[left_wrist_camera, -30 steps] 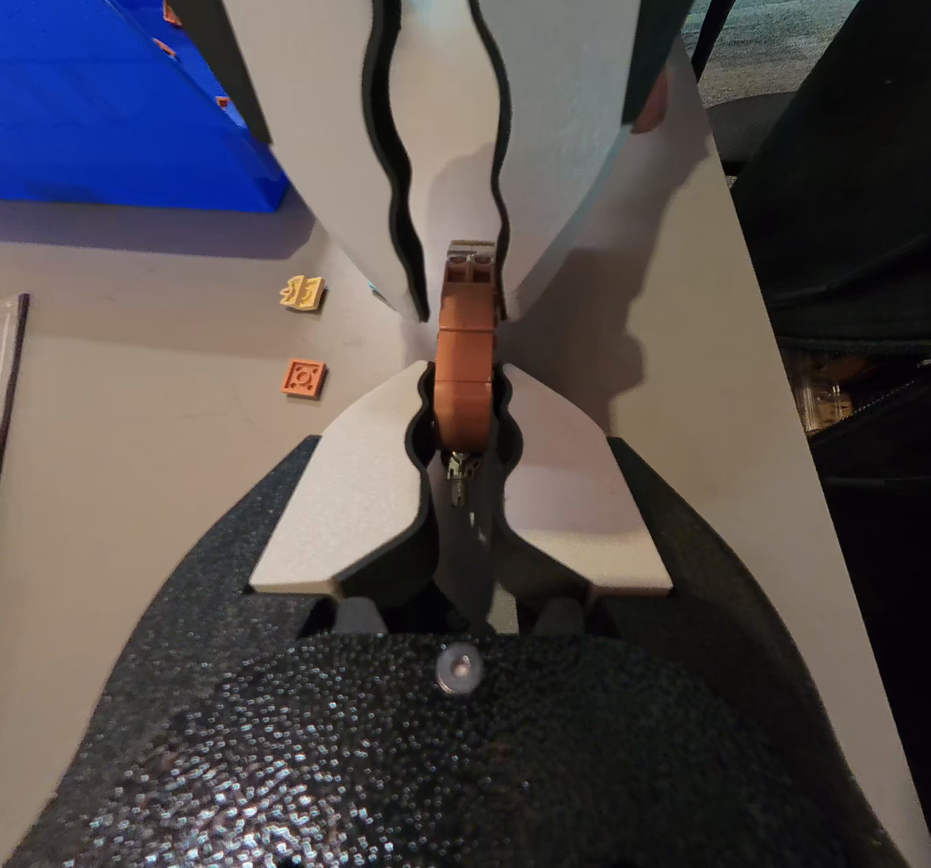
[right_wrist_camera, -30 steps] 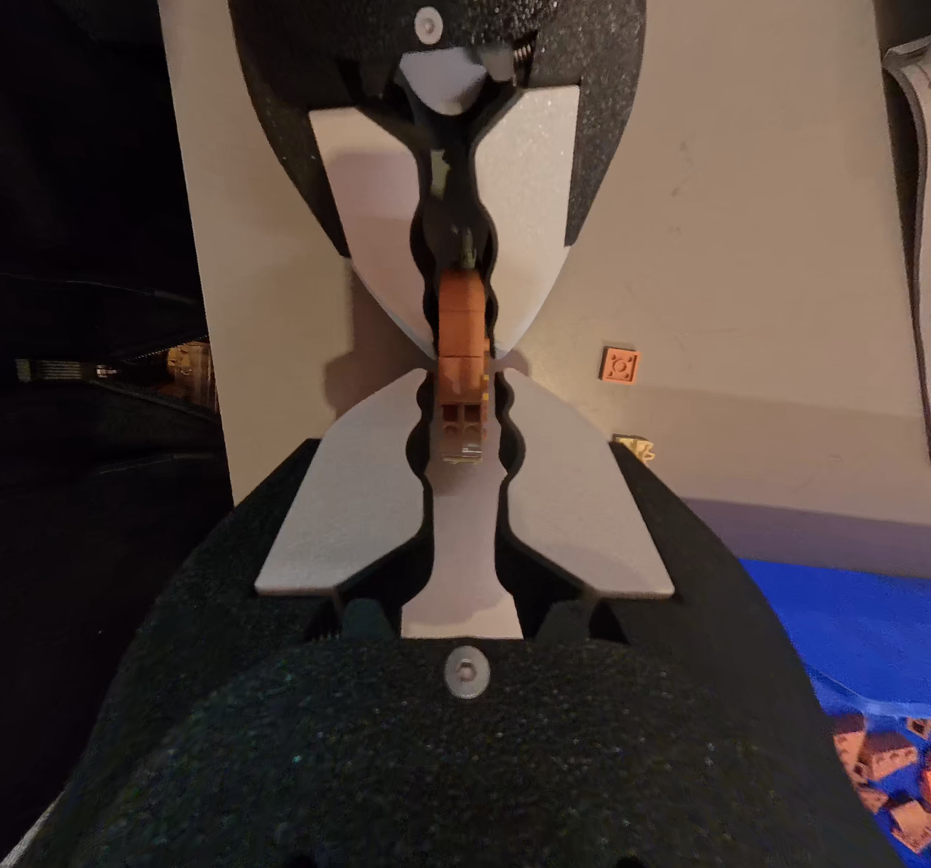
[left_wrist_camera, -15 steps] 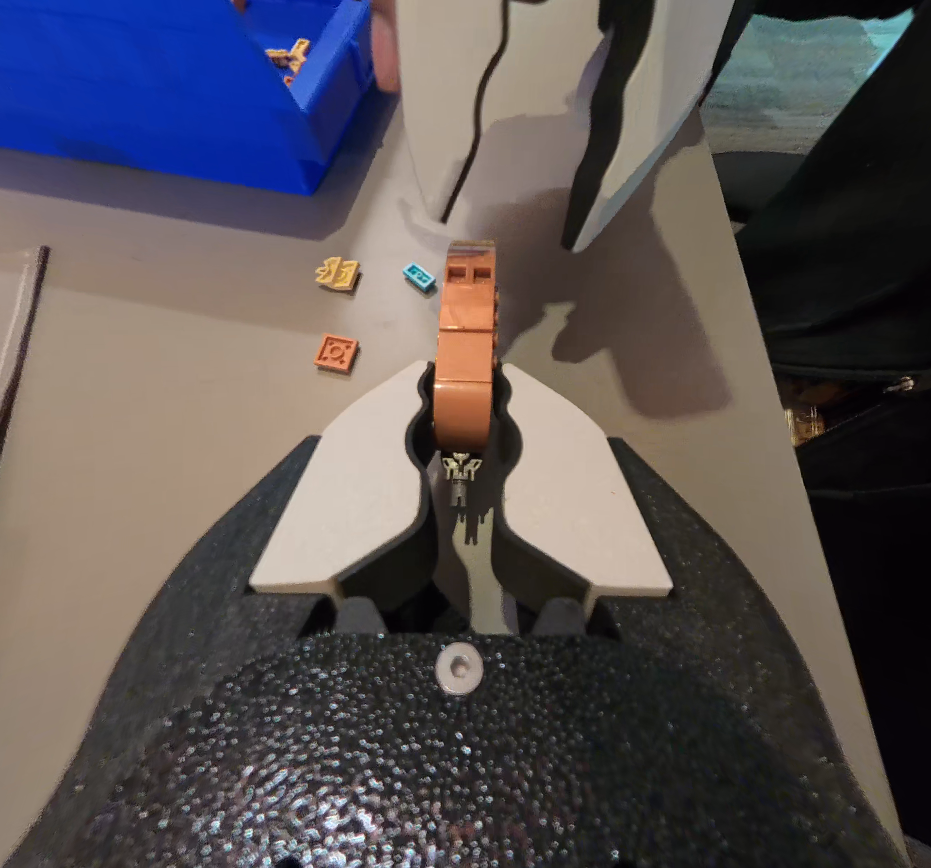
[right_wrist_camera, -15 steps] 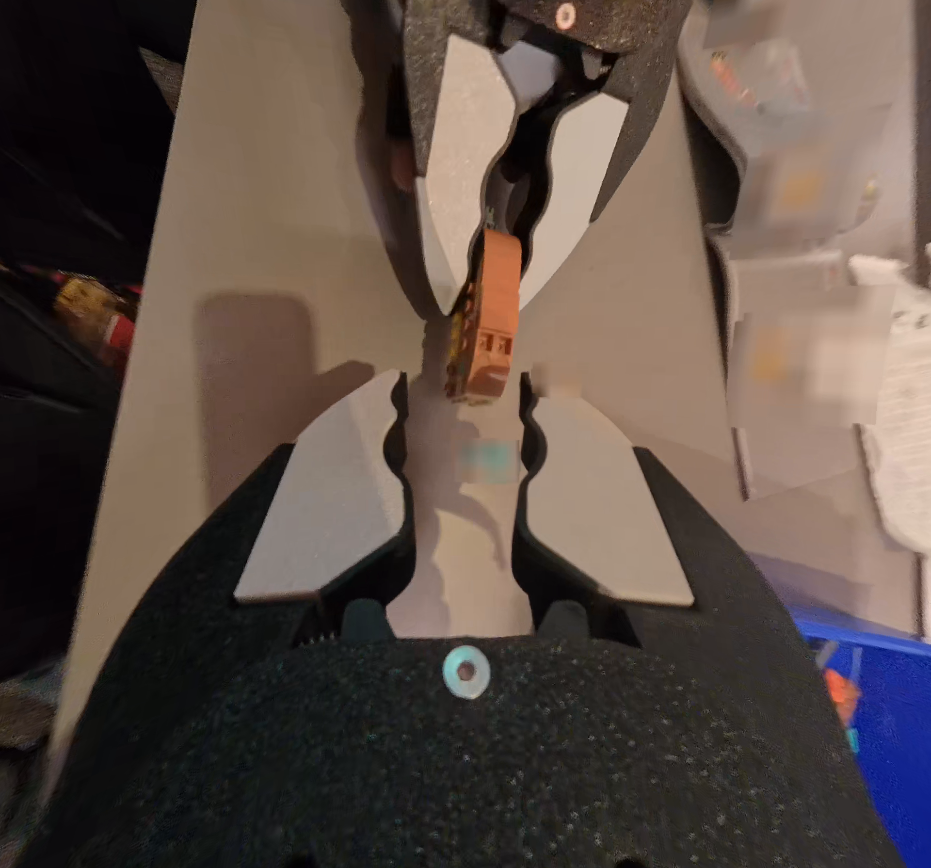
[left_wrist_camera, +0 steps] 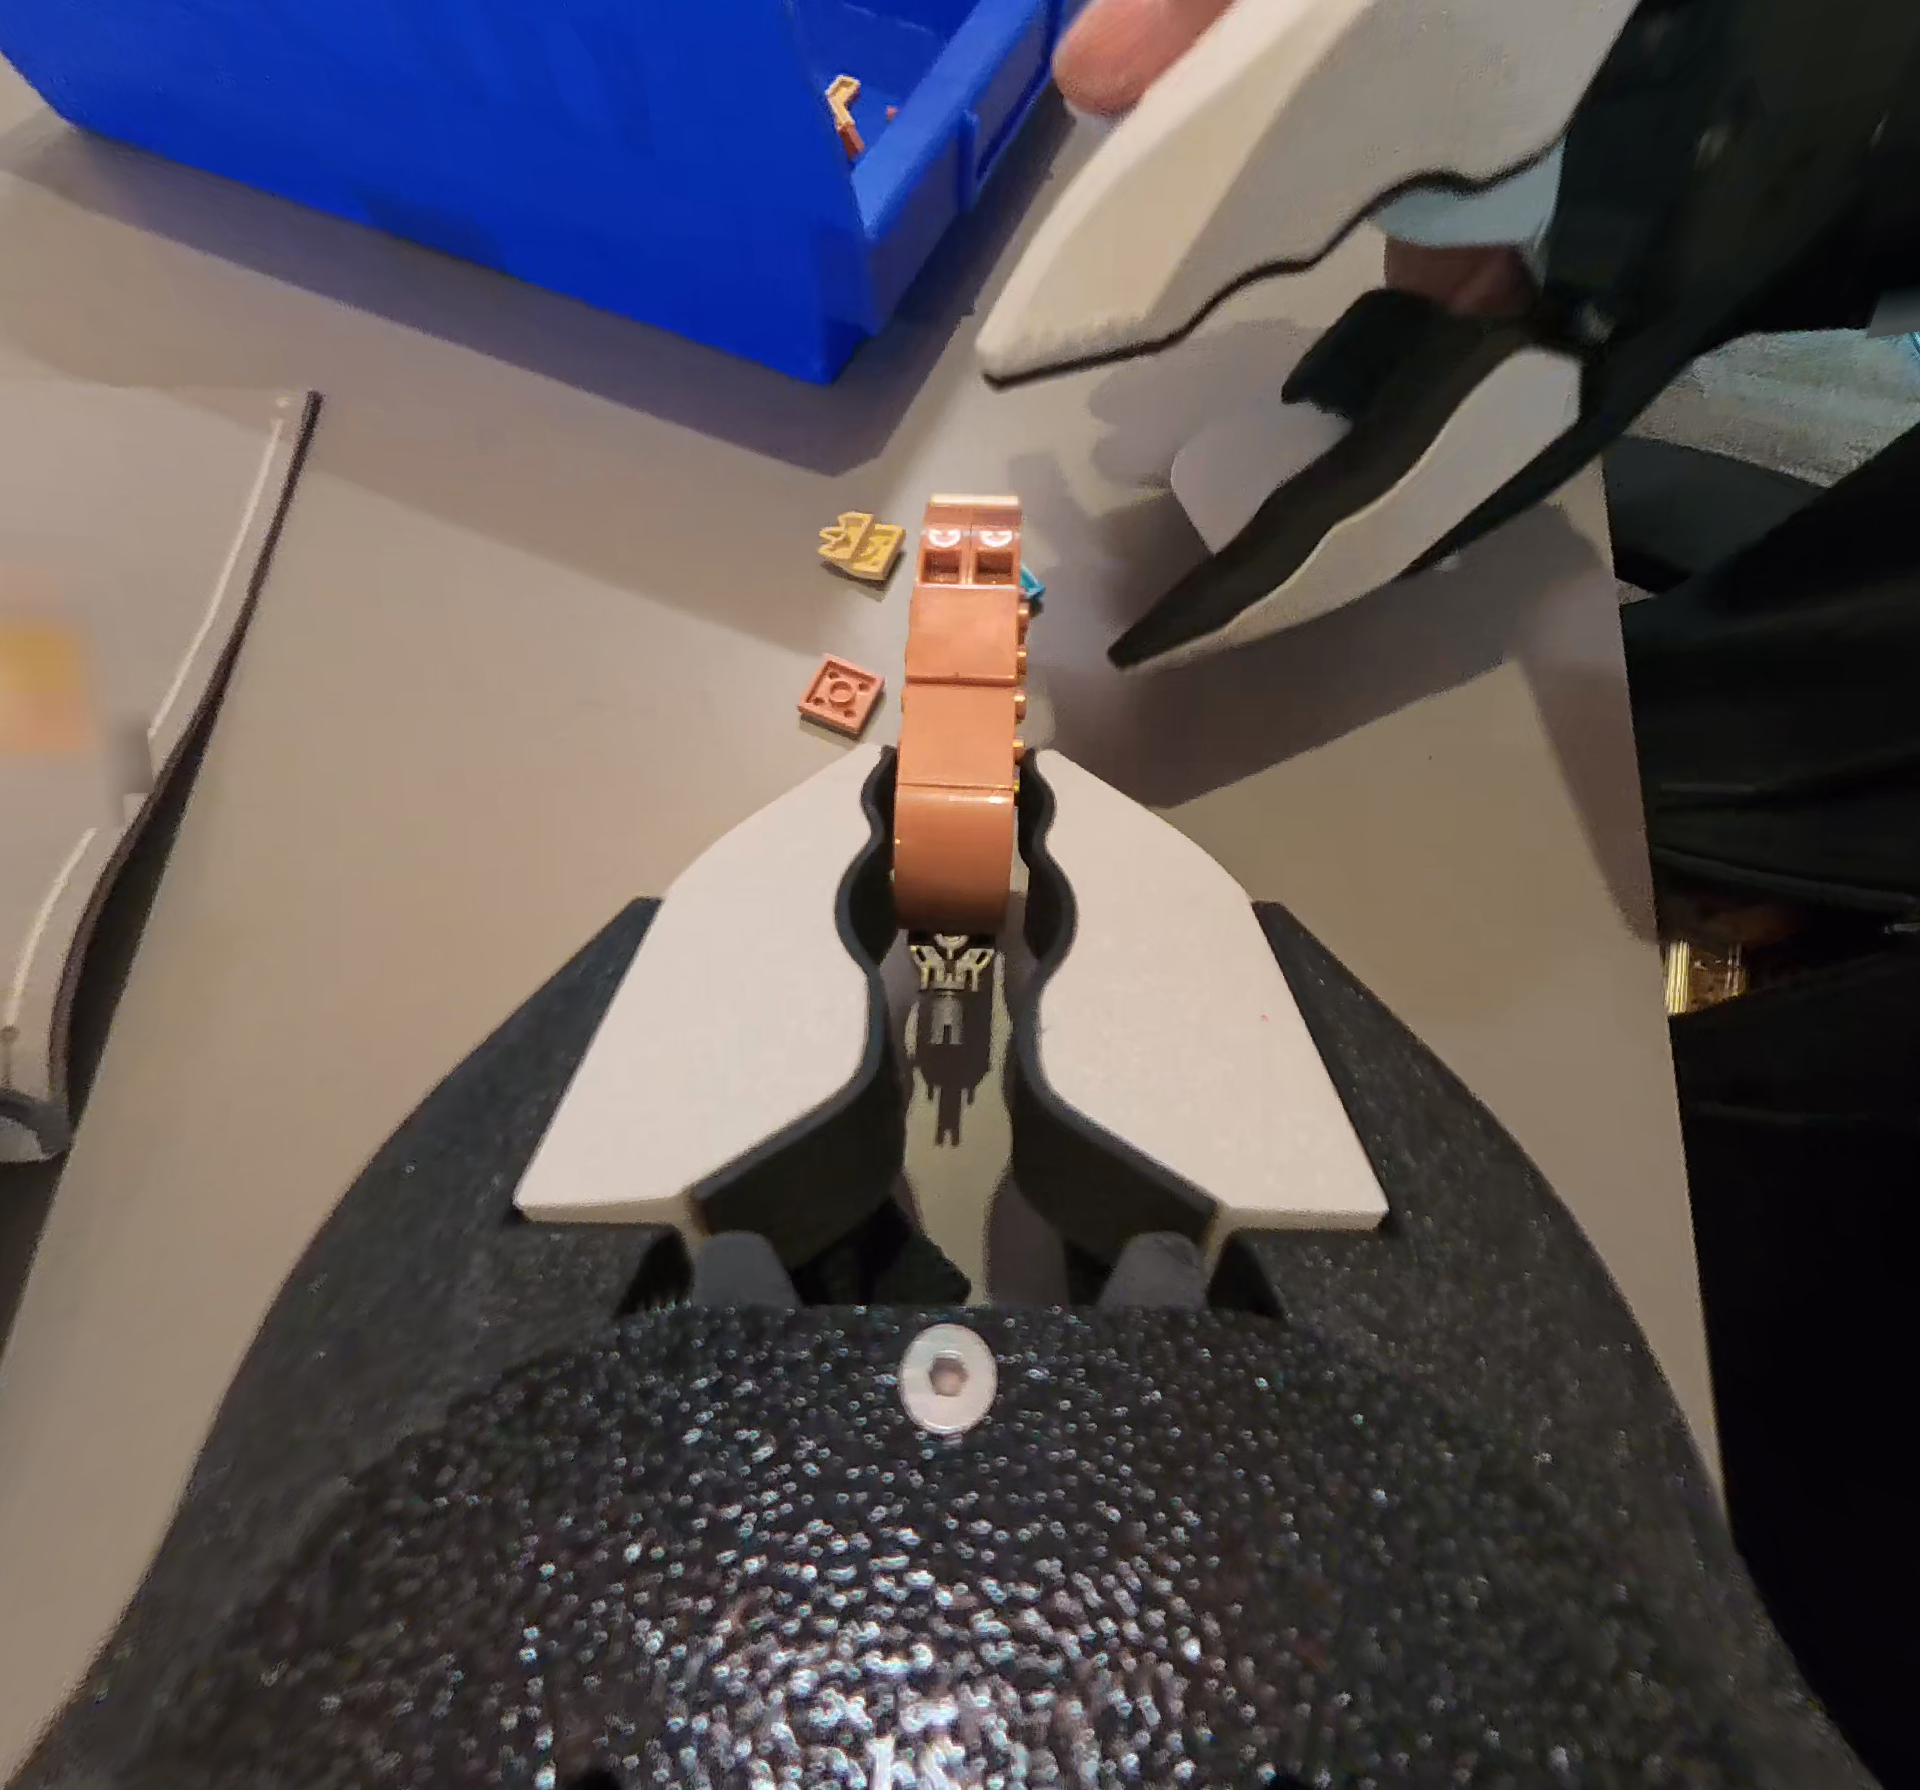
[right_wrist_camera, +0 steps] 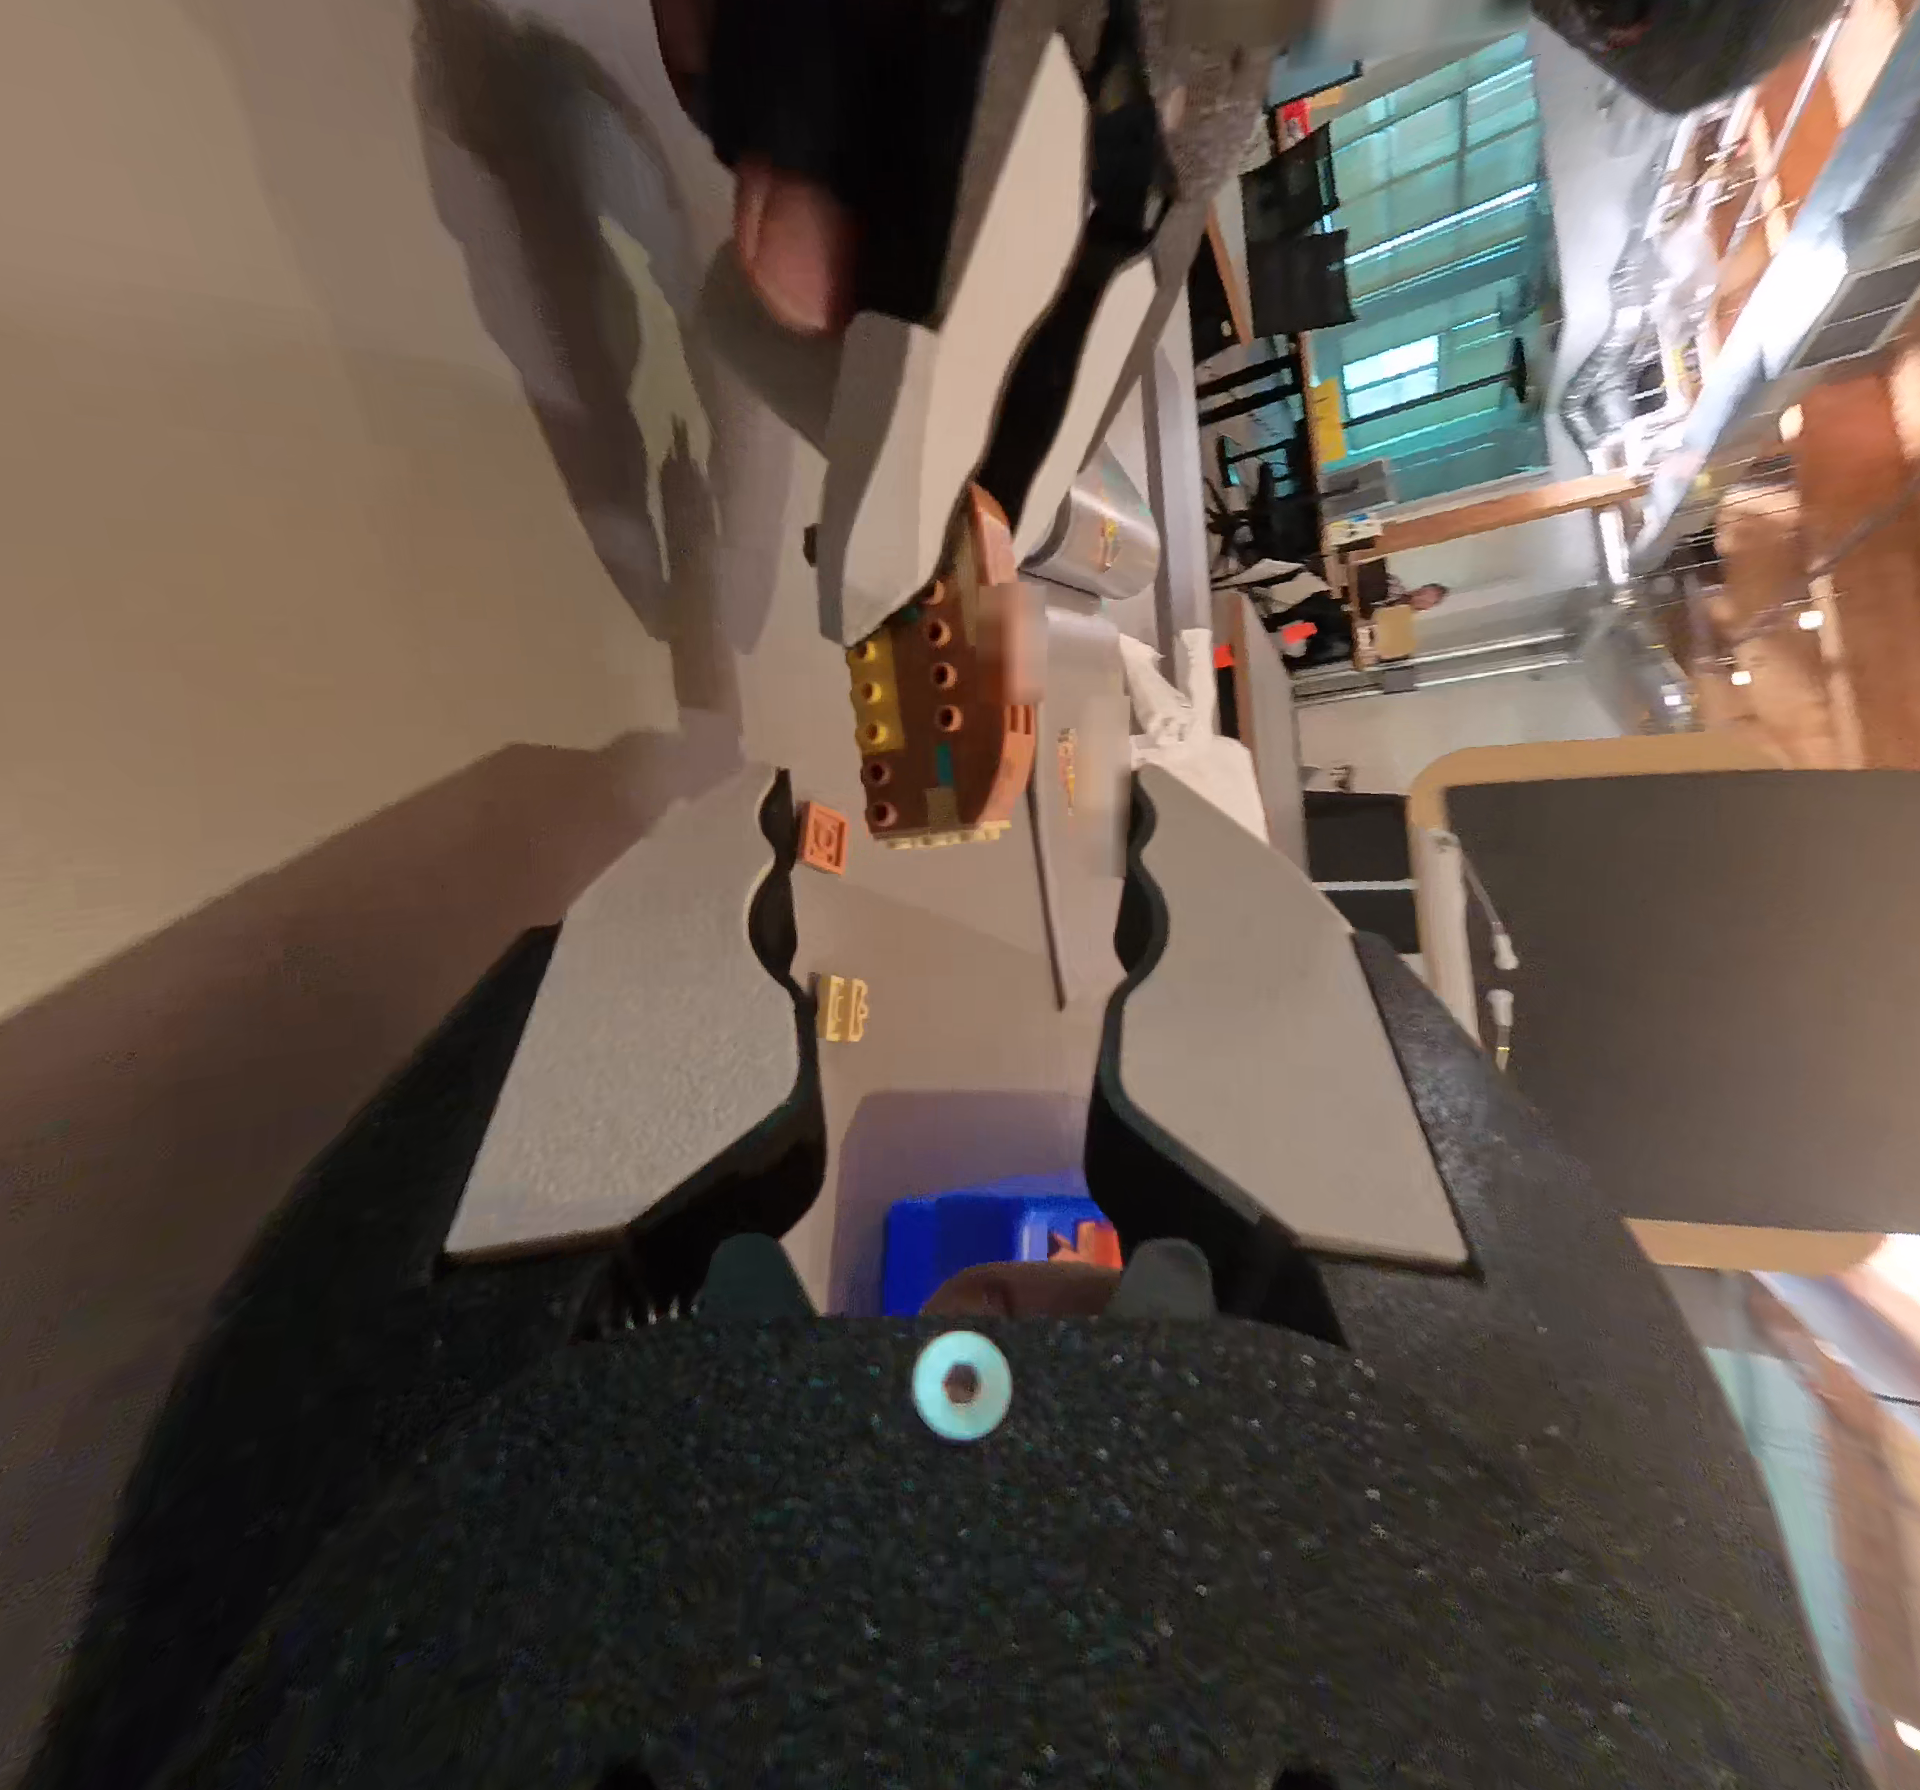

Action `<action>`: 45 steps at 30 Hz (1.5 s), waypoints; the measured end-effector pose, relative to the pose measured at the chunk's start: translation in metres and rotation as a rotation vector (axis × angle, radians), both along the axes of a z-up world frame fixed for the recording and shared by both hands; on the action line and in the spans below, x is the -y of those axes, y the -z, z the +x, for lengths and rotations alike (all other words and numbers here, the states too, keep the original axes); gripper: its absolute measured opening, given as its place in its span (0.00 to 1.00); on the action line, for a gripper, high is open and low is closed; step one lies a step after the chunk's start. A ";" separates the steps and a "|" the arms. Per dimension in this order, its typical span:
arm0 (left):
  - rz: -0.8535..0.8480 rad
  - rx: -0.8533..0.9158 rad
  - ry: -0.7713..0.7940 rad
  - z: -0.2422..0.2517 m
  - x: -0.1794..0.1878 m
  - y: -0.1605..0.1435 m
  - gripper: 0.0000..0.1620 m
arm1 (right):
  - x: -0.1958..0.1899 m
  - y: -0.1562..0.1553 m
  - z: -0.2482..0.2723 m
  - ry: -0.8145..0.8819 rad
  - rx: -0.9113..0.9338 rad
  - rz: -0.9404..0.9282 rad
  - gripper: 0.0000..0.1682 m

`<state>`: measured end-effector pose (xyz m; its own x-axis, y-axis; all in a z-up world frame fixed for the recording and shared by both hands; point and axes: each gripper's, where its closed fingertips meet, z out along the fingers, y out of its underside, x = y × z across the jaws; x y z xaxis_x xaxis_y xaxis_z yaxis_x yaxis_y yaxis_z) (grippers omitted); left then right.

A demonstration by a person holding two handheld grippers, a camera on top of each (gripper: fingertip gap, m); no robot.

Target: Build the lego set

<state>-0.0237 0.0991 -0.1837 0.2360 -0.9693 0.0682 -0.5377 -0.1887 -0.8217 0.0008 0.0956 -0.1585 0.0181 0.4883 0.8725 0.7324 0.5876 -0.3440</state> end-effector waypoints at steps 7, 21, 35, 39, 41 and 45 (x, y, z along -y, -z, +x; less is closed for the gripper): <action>-0.021 -0.038 -0.050 0.001 0.001 -0.006 0.13 | -0.009 0.000 -0.015 0.041 0.053 0.162 0.38; -0.040 -0.089 -0.045 0.003 0.005 -0.007 0.12 | -0.022 0.007 -0.018 0.076 0.153 0.261 0.36; -0.018 -0.080 -0.026 0.010 0.006 -0.009 0.12 | -0.022 0.006 -0.017 0.075 0.205 0.280 0.25; -0.013 -0.065 -0.018 0.011 0.006 -0.013 0.12 | -0.022 0.002 -0.016 0.087 0.203 0.271 0.24; -0.008 -0.068 -0.014 0.012 0.007 -0.013 0.12 | -0.021 0.002 -0.015 0.083 0.210 0.271 0.24; -0.016 -0.071 -0.007 0.013 0.008 -0.012 0.12 | -0.020 0.003 -0.015 0.073 0.239 0.278 0.24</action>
<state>-0.0106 0.0913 -0.1719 0.2479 -0.9665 0.0665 -0.5931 -0.2057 -0.7784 -0.0139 0.1157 -0.1613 -0.1763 0.2366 0.9555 0.8162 0.5777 0.0075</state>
